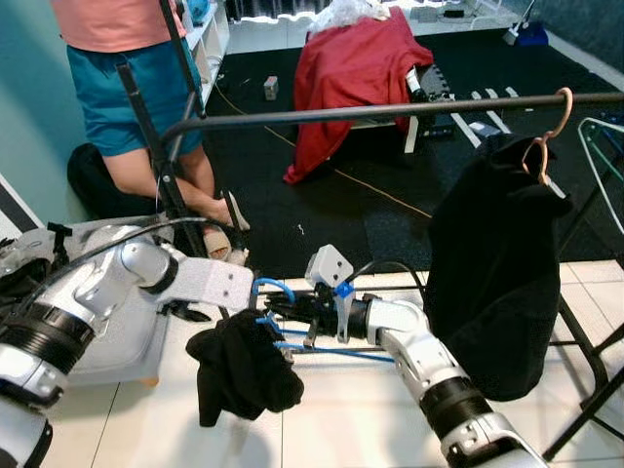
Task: Hang hanger
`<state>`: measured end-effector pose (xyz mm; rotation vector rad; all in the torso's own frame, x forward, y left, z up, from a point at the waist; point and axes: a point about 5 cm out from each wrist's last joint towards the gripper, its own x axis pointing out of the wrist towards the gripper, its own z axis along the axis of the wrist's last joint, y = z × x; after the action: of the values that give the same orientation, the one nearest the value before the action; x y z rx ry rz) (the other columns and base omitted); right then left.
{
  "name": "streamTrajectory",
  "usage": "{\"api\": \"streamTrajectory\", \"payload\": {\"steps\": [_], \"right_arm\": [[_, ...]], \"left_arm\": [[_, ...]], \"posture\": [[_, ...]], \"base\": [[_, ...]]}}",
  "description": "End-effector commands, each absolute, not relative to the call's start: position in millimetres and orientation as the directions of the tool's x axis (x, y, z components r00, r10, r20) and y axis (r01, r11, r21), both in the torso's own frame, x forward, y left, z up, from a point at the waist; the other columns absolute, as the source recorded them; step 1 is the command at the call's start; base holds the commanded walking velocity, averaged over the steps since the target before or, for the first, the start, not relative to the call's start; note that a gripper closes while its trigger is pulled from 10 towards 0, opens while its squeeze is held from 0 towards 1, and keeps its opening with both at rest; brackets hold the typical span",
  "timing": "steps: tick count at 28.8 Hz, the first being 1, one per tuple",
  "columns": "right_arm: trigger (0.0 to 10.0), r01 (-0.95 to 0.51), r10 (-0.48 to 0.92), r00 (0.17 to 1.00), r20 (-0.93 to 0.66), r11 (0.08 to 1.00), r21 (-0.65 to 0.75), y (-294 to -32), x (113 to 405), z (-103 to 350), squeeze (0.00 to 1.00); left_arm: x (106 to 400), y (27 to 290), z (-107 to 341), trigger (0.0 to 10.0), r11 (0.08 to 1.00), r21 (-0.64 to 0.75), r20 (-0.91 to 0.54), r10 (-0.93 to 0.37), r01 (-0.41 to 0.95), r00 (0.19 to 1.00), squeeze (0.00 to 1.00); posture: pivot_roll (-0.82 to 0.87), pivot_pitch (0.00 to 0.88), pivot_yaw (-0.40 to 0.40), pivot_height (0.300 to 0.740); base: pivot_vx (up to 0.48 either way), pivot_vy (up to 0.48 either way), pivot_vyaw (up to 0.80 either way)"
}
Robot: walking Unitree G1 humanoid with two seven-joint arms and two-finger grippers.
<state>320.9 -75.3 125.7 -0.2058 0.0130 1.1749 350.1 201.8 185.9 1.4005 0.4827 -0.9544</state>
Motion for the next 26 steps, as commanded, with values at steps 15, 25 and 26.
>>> {"api": "streamTrajectory", "payload": {"steps": [15, 25, 26], "right_arm": [[0.0, -0.728, 0.692, 0.564, 0.451, 0.674, -0.124, -96.0, 323.4, 191.4, 0.00], [0.0, -0.698, 0.836, 0.412, 0.362, 0.545, -0.464, -77.0, 292.3, 179.9, 0.00], [0.0, -0.698, 0.836, 0.412, 0.362, 0.545, -0.464, -77.0, 292.3, 179.9, 0.00]], "left_arm": [[329.1, 224.8, 147.9, 10.0, 0.709, 0.434, -0.456, -0.359, 0.555, 0.815, 0.00], [319.3, 192.8, 128.5, 10.0, 0.841, 0.344, -0.284, -0.331, 0.418, 0.900, 0.00], [319.3, 192.8, 128.5, 10.0, 0.841, 0.344, -0.284, -0.331, 0.418, 0.900, 0.00]], "posture": [[-0.05, 0.142, 0.056, 0.740], [-0.07, 0.152, 0.047, 0.740], [-0.07, 0.152, 0.047, 0.740]], "base": [[0.000, 0.000, 0.00], [0.000, 0.000, 0.00], [0.000, 0.000, 0.00]]}}
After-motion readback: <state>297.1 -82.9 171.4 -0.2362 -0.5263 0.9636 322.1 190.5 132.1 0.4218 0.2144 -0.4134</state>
